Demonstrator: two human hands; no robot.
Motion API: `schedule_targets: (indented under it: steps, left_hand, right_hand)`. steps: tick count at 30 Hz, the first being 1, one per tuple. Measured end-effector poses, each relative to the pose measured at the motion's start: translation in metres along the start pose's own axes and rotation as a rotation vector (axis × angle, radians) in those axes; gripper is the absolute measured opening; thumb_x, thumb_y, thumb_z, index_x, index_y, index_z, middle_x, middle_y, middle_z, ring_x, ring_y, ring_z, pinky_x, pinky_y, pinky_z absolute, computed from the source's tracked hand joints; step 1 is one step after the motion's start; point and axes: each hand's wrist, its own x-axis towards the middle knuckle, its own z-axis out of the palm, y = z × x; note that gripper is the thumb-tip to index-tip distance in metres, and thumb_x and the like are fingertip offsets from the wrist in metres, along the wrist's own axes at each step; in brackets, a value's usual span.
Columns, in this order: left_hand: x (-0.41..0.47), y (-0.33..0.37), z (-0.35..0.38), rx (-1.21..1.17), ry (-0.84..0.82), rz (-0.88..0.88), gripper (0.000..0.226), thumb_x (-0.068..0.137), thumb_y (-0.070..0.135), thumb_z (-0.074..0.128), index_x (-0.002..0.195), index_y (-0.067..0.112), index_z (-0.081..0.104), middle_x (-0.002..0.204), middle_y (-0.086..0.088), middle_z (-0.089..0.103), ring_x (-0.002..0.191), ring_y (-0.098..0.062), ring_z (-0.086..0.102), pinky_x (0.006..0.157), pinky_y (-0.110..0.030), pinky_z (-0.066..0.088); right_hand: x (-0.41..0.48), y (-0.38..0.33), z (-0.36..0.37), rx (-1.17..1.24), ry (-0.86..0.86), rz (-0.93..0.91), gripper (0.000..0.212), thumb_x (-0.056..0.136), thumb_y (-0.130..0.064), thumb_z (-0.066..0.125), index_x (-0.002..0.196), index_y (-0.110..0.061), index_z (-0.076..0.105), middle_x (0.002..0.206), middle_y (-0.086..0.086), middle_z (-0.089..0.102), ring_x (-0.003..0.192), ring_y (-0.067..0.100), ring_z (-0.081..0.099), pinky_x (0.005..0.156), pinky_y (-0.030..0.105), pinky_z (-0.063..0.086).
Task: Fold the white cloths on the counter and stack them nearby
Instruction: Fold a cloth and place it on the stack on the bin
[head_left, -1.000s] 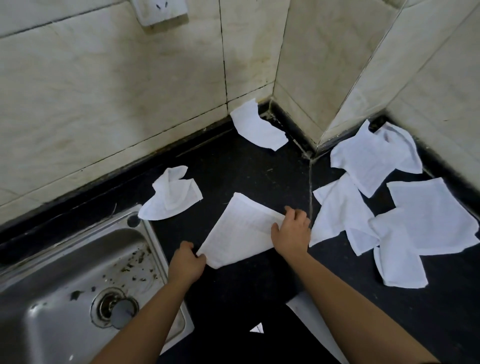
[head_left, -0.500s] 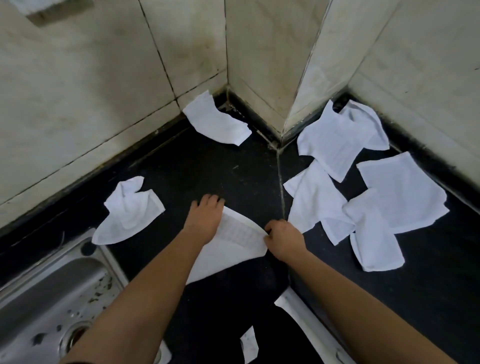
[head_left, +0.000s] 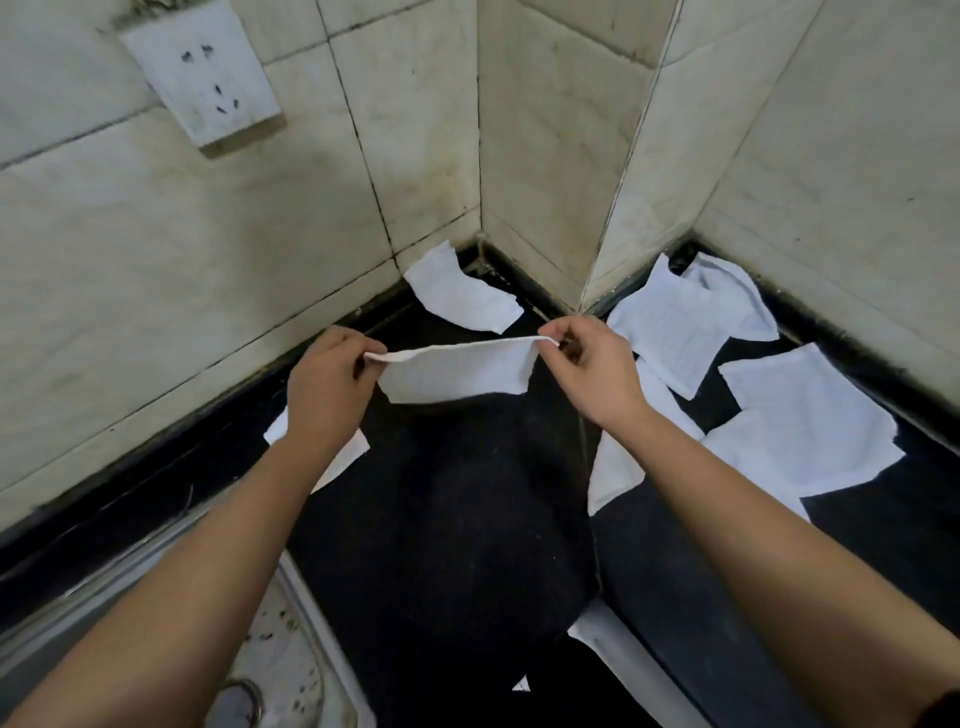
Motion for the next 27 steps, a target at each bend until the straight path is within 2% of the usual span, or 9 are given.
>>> schedule_targets:
  steps: [4, 6, 10, 12, 14, 19, 22, 24, 27]
  left_hand:
    - [-0.039, -0.006, 0.003, 0.029, -0.006, 0.09, 0.02, 0.084, 0.002, 0.073, 0.102, 0.007, 0.076, 0.104, -0.007, 0.069, 0.092, -0.025, 0.064, 0.076, -0.031, 0.05]
    - [-0.073, -0.011, 0.017, 0.078, -0.062, 0.113, 0.023, 0.08, -0.002, 0.075, 0.101, 0.005, 0.076, 0.104, -0.011, 0.069, 0.09, -0.031, 0.064, 0.071, -0.036, 0.055]
    - [-0.149, -0.027, 0.048, 0.215, -0.351, 0.21, 0.035, 0.062, -0.003, 0.086, 0.094, 0.005, 0.076, 0.094, -0.014, 0.067, 0.074, -0.034, 0.063, 0.052, -0.035, 0.055]
    - [-0.184, -0.031, 0.061, 0.281, -0.574, 0.183, 0.036, 0.072, 0.007, 0.081, 0.107, 0.007, 0.072, 0.106, -0.014, 0.064, 0.088, -0.034, 0.062, 0.063, -0.036, 0.055]
    - [-0.209, -0.033, 0.068, 0.307, -0.707, 0.116, 0.036, 0.09, 0.014, 0.063, 0.126, 0.006, 0.062, 0.123, -0.015, 0.056, 0.108, -0.035, 0.055, 0.08, -0.041, 0.052]
    - [-0.222, -0.036, 0.069, 0.216, -0.792, 0.04, 0.028, 0.099, 0.028, 0.053, 0.119, 0.016, 0.068, 0.113, -0.006, 0.057, 0.106, -0.026, 0.054, 0.082, -0.04, 0.05]
    - [-0.194, -0.04, 0.064, 0.06, -0.813, -0.119, 0.025, 0.098, 0.032, 0.056, 0.097, 0.015, 0.075, 0.1, -0.004, 0.062, 0.096, -0.019, 0.057, 0.08, -0.035, 0.049]
    - [-0.168, -0.039, 0.064, -0.157, -0.696, -0.36, 0.025, 0.096, 0.025, 0.062, 0.084, 0.007, 0.074, 0.086, -0.01, 0.068, 0.081, -0.019, 0.063, 0.072, -0.032, 0.048]
    - [-0.136, -0.036, 0.071, -0.462, -0.39, -0.769, 0.014, 0.093, 0.017, 0.067, 0.104, 0.012, 0.074, 0.093, -0.006, 0.072, 0.081, -0.013, 0.064, 0.076, -0.027, 0.051]
  right_hand:
    - [-0.02, 0.009, 0.004, -0.066, -0.052, -0.065, 0.008, 0.092, -0.026, 0.067, 0.099, -0.025, 0.07, 0.093, -0.012, 0.061, 0.071, 0.003, 0.057, 0.068, 0.016, 0.045]
    - [-0.045, 0.027, 0.013, -0.156, -0.146, -0.054, 0.01, 0.093, -0.025, 0.067, 0.102, -0.023, 0.07, 0.096, -0.009, 0.06, 0.072, 0.003, 0.057, 0.069, 0.021, 0.046]
    - [-0.104, 0.065, 0.032, -0.399, -0.541, -0.009, 0.018, 0.095, -0.024, 0.06, 0.11, -0.023, 0.07, 0.115, -0.004, 0.061, 0.098, 0.017, 0.064, 0.076, 0.026, 0.046]
    - [-0.132, 0.078, 0.038, -0.483, -0.722, -0.004, 0.022, 0.097, -0.025, 0.056, 0.115, -0.023, 0.069, 0.122, -0.005, 0.058, 0.105, 0.018, 0.063, 0.081, 0.029, 0.047]
    - [-0.153, 0.082, 0.041, -0.504, -0.795, 0.012, 0.024, 0.098, -0.025, 0.054, 0.116, -0.023, 0.069, 0.124, -0.004, 0.055, 0.103, 0.019, 0.063, 0.081, 0.03, 0.048]
    - [-0.164, 0.087, 0.041, -0.471, -0.862, 0.045, 0.021, 0.093, -0.027, 0.058, 0.109, -0.024, 0.071, 0.116, -0.006, 0.06, 0.101, 0.015, 0.064, 0.088, 0.029, 0.05]
    - [-0.141, 0.087, 0.041, -0.383, -0.818, 0.123, 0.02, 0.091, -0.031, 0.062, 0.108, -0.025, 0.072, 0.107, -0.007, 0.063, 0.093, 0.011, 0.062, 0.087, 0.03, 0.052]
    - [-0.119, 0.087, 0.047, -0.282, -0.698, 0.181, 0.021, 0.093, -0.03, 0.064, 0.112, -0.023, 0.072, 0.101, -0.008, 0.065, 0.087, 0.008, 0.06, 0.083, 0.025, 0.049]
    - [-0.086, 0.086, 0.062, -0.137, -0.509, 0.297, 0.023, 0.093, -0.028, 0.068, 0.116, -0.023, 0.07, 0.094, -0.014, 0.065, 0.085, 0.004, 0.059, 0.076, 0.013, 0.042]
